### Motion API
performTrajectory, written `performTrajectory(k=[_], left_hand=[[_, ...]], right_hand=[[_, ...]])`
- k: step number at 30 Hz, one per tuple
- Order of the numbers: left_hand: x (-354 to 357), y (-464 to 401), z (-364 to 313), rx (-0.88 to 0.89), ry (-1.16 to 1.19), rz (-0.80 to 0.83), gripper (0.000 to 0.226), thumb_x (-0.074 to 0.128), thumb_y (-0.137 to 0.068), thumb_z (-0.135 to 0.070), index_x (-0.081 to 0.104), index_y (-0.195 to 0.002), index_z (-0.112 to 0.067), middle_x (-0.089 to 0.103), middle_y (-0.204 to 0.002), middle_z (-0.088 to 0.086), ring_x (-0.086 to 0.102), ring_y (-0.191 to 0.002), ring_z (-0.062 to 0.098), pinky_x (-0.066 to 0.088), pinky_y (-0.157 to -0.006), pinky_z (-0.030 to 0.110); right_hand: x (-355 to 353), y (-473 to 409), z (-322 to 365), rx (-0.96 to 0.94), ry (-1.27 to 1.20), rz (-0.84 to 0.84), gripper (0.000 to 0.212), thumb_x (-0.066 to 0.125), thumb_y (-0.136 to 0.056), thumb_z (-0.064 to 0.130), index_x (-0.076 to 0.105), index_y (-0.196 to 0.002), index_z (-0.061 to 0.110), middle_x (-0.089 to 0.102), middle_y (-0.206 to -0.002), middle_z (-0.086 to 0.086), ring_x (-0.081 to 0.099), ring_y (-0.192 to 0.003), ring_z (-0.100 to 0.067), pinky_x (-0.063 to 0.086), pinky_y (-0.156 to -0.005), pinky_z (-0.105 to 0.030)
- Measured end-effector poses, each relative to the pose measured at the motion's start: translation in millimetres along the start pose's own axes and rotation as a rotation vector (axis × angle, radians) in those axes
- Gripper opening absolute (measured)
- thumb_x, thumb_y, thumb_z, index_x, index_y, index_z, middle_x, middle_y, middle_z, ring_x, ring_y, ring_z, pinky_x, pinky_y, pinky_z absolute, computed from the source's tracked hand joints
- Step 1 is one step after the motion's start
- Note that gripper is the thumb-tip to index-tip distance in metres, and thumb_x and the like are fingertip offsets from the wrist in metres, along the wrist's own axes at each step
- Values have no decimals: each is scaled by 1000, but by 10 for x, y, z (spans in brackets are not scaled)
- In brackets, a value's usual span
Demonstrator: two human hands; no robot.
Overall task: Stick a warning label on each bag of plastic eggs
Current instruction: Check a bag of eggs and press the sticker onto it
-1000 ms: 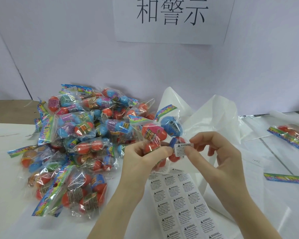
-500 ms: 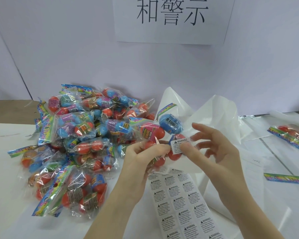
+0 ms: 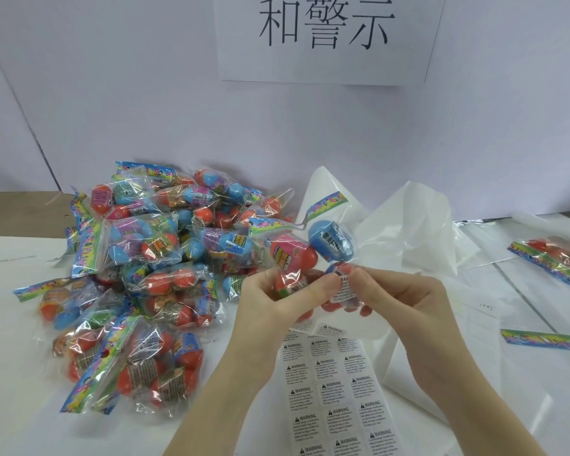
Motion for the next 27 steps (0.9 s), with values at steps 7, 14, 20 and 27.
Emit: performTrajectory(k=[7,14,20,27], left_hand=[[3,8,4,2,18,10,7,76,-53,-16,74,-60,-16,68,-58,4,60,-50,12,48,-56,20],[-16,22,7,-3,52,1,26,77,-41,-38,74,-61,-21,70,-65,3,57,-55,11,44,-62,21],[-28,27,-19,6,64,16,22,77,-42,-34,74,-61,-21,72,-67,0,62,-61,12,43,-69,27],[-8,29,-7,9,46,30,24,78,-40,-32,74,-61,-20,72,-65,1,65,-63,15,49,-67,24]], right_hand=[[9,1,-60,47,-34,27,30,61,-68,38,78,-71,13,72,-70,-13,62,-67,-19,46,-57,-18],[-57,9,-29,30,-79,-67,28,61,-66,40,78,-69,18,71,-65,-5,58,-56,-11,44,-53,-16],[-168,4,-13,15,-98,-111,22,69,-56,39,77,-64,20,66,-57,0,54,-52,-6,43,-52,-14],[-169,-2,43,-56,-3,-122,16,61,-71,24,74,-63,26,65,-56,7,51,-50,-1,42,-52,-11]])
Point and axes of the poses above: each hand's wrist, its own y-axis away from the middle knuckle, its own x-axis out of the palm, z = x × y, the point moved 10 cm from there along -y, towards the middle knuckle
